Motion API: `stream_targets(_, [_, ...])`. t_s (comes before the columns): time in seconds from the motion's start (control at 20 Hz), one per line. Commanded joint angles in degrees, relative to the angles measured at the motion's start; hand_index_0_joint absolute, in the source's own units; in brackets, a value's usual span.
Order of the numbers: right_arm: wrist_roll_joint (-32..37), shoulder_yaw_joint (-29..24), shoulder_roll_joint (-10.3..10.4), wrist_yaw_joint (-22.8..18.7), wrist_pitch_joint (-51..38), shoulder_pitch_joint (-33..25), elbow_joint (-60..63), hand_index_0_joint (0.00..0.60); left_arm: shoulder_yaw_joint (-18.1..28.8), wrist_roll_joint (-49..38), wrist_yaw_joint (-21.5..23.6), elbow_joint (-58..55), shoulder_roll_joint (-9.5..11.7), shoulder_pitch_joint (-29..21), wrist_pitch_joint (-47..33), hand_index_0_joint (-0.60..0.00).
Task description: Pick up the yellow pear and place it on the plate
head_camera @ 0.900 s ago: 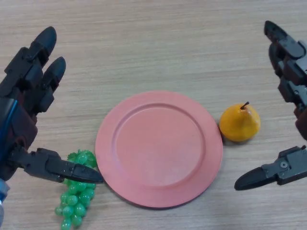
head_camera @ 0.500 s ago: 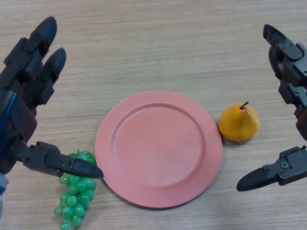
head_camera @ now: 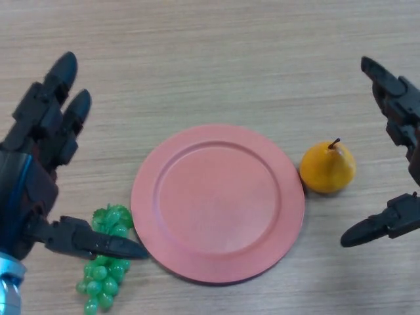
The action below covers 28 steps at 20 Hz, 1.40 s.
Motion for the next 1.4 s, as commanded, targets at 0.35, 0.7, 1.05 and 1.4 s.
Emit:
stream_targets(0.35, [1.04, -0.42, -6.2, -5.91, -26.96, -19.08, 39.0, 0.0, 0.33, 2.33, 4.18, -3.32, 0.53, -0.98, -9.73, 0.0])
stream_targets(0.7, [-1.98, 2.8, -4.99, -9.8, -37.28, -30.49, 65.93, 0.0, -2.98, 1.68, 6.68, -5.81, -0.14, -1.38, -4.43, 0.0])
stream_targets(1.05, [1.49, 2.51, -2.67, -6.42, -31.86, -32.94, 71.84, 0.0, -6.6, 3.22, 7.95, -8.14, -0.17, -0.47, -0.33, 0.0])
stream_targets(1.4, [-25.02, 8.19, -6.88, -34.94, -36.22, -34.09, 76.2, 0.6, -8.88, 4.18, 9.09, -9.55, -0.65, 0.06, 0.64, 0.0])
